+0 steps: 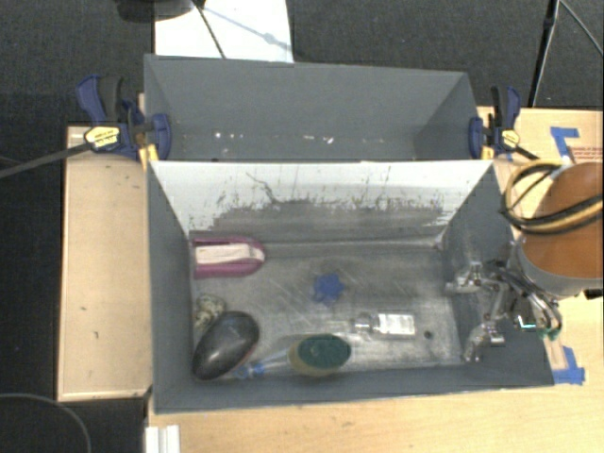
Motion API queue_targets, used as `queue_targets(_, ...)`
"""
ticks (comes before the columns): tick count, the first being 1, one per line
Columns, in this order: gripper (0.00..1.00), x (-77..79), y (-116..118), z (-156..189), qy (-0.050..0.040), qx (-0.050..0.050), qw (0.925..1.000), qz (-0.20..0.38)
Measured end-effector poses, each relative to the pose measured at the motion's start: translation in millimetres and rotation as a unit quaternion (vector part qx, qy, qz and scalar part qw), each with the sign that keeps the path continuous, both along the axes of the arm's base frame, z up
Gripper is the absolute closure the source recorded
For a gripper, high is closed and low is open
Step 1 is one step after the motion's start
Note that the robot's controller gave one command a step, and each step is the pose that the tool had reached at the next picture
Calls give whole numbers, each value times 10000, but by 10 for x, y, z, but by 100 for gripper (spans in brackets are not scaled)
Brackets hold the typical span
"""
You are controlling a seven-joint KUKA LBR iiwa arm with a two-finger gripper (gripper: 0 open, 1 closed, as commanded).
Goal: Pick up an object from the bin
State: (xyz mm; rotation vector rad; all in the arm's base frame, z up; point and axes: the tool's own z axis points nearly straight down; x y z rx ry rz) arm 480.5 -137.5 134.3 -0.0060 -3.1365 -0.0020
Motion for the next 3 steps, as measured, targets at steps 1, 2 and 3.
queue_targets(1,0,90,734,-619,-74,-13,9856,1692)
queue_targets(2,0,-1,1339,-326,-59,10,9787,2051)
queue_targets(3,0,-32,951,-137,-65,-11,9862,1657)
